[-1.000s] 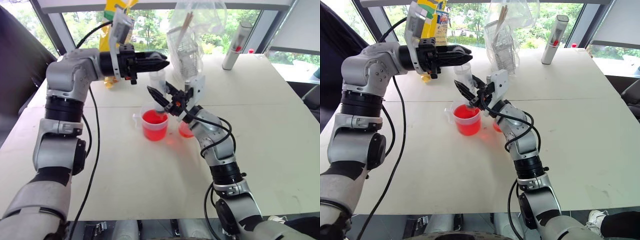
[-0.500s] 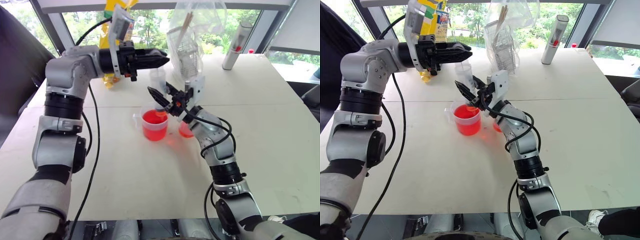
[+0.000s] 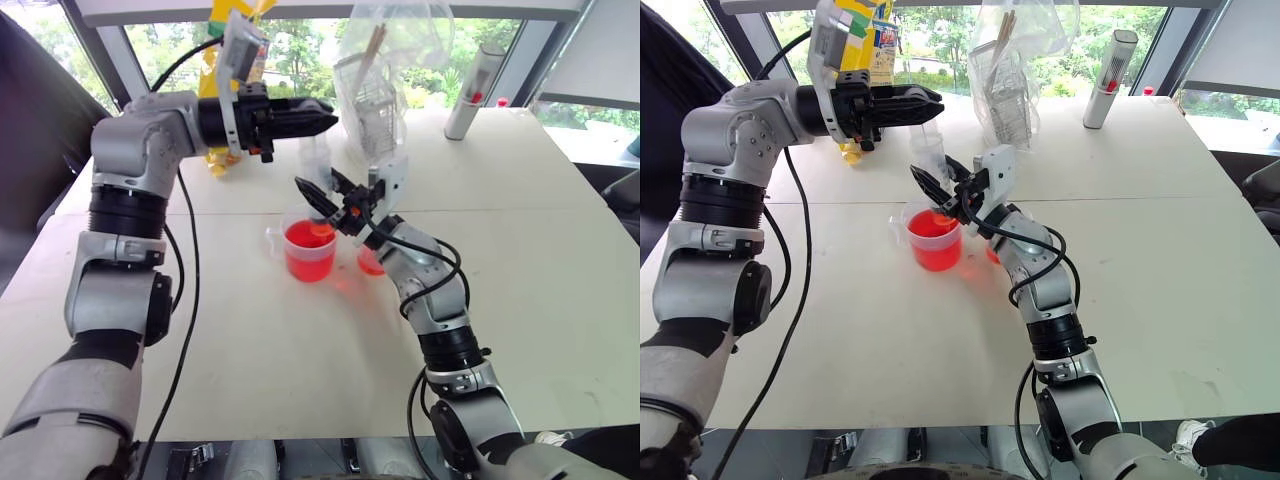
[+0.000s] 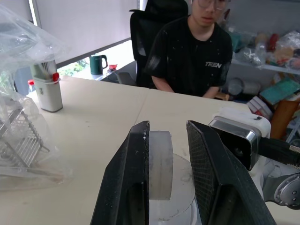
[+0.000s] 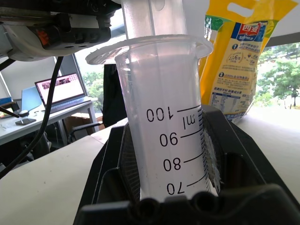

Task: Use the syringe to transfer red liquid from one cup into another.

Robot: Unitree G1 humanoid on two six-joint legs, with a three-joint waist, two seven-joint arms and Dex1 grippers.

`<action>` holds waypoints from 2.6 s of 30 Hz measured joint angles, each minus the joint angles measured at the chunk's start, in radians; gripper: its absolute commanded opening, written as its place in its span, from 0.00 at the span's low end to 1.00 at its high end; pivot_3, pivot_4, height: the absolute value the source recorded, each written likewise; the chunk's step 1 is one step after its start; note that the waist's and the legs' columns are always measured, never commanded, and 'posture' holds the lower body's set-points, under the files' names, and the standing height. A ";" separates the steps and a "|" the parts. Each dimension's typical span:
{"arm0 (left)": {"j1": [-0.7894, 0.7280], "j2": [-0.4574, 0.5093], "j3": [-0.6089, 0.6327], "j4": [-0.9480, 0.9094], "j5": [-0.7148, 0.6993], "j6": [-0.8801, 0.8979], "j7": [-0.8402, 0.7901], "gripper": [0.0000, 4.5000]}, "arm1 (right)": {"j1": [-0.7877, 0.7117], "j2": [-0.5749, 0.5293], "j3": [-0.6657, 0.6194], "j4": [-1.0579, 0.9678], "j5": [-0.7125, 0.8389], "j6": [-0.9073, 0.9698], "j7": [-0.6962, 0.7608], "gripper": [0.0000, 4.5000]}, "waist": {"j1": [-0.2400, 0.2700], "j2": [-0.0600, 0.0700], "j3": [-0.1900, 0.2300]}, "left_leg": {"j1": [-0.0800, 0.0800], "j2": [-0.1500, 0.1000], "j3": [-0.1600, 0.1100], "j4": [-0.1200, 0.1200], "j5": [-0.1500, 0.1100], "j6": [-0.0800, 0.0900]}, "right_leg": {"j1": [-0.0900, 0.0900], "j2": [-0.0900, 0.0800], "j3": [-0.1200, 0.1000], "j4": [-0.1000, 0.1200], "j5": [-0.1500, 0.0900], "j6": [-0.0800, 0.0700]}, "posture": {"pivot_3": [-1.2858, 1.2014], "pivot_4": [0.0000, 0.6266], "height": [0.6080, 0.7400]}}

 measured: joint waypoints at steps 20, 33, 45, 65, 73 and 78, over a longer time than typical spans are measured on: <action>0.066 0.051 0.040 -0.088 0.019 -0.044 0.027 0.99 | -0.015 -0.023 0.048 -0.032 -0.002 0.033 0.022 0.32 | 0.000 0.000 0.000 | 0.000 0.000 0.000 0.001 0.000 0.000 | 0.000 -0.001 0.000 0.000 0.000 0.000 | 0.52 0.24 0.99; 0.033 0.105 0.089 -0.018 0.020 -0.070 0.044 0.99 | -0.062 -0.066 -0.007 -0.139 0.052 0.174 -0.031 0.32 | 0.003 0.000 0.000 | 0.000 0.000 0.000 0.001 0.000 0.000 | 0.000 -0.001 -0.001 0.000 0.000 0.000 | 0.52 0.24 0.99; -0.019 0.000 0.082 0.136 0.053 -0.156 0.027 0.99 | -0.118 -0.205 -0.233 -0.419 0.200 0.393 -0.183 0.32 | 0.003 0.000 0.000 | 0.000 -0.001 0.000 0.000 0.000 0.000 | 0.000 -0.002 -0.001 -0.001 0.000 0.000 | 0.52 0.24 0.99; -0.210 -0.257 0.077 0.308 0.073 -0.241 -0.026 0.99 | 0.201 -0.183 -0.193 -0.419 0.118 0.215 -0.197 0.32 | 0.001 0.000 0.000 | 0.000 -0.001 -0.001 0.000 0.000 0.000 | 0.000 0.002 0.000 -0.001 0.000 0.000 | 0.52 0.24 0.99; -0.227 -0.299 0.074 0.329 0.086 -0.242 -0.045 0.70 | 0.207 -0.184 -0.180 -0.390 0.087 0.184 -0.193 0.32 | 0.002 0.000 0.000 | 0.000 -0.001 -0.001 0.000 0.000 0.000 | 0.001 0.002 0.000 -0.002 0.000 0.000 | 0.52 0.24 0.99; -0.227 -0.309 0.066 0.336 0.092 -0.241 -0.053 0.12 | 0.207 -0.184 -0.180 -0.373 0.085 0.180 -0.186 0.32 | 0.001 0.000 0.000 | 0.000 -0.001 -0.001 0.000 0.000 0.000 | 0.001 0.002 0.000 -0.001 0.000 0.000 | 0.52 0.24 0.99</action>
